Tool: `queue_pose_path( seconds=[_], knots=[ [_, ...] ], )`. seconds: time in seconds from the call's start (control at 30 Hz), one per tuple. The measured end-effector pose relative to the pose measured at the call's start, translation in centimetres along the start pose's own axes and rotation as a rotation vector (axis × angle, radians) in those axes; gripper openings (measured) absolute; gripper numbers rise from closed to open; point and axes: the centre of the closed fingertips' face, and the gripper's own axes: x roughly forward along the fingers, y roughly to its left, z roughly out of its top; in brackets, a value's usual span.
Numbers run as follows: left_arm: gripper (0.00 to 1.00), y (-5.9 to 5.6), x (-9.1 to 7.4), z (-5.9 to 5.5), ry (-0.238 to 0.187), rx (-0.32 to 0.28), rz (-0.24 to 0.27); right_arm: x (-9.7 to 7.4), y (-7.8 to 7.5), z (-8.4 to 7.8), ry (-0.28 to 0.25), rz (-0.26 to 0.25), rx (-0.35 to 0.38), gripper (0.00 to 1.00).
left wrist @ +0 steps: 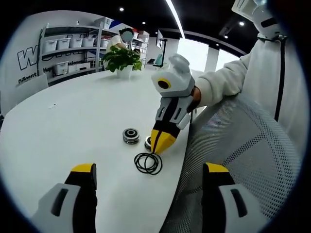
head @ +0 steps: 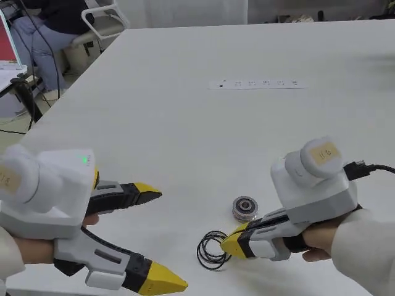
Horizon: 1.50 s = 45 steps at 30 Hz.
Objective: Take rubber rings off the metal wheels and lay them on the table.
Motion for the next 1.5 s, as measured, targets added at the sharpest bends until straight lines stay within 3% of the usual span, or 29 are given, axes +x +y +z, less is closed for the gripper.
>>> queue_pose_path(
  seconds=[0.23,0.8,1.5],
  knots=[
    [0.87,0.0,0.0,-0.2,0.01,-0.003,0.003,-0.1,-0.9,0.0,-0.002,-0.042,-0.016,0.0],
    [0.85,0.1,0.0,-0.5,0.023,-0.009,0.005,-0.4,-1.5,0.2,-0.005,-0.079,-0.047,0.02],
    [0.84,0.1,-0.1,-0.7,0.033,-0.008,0.01,-0.7,-1.7,0.3,-0.006,-0.087,-0.051,0.04]
  ],
)
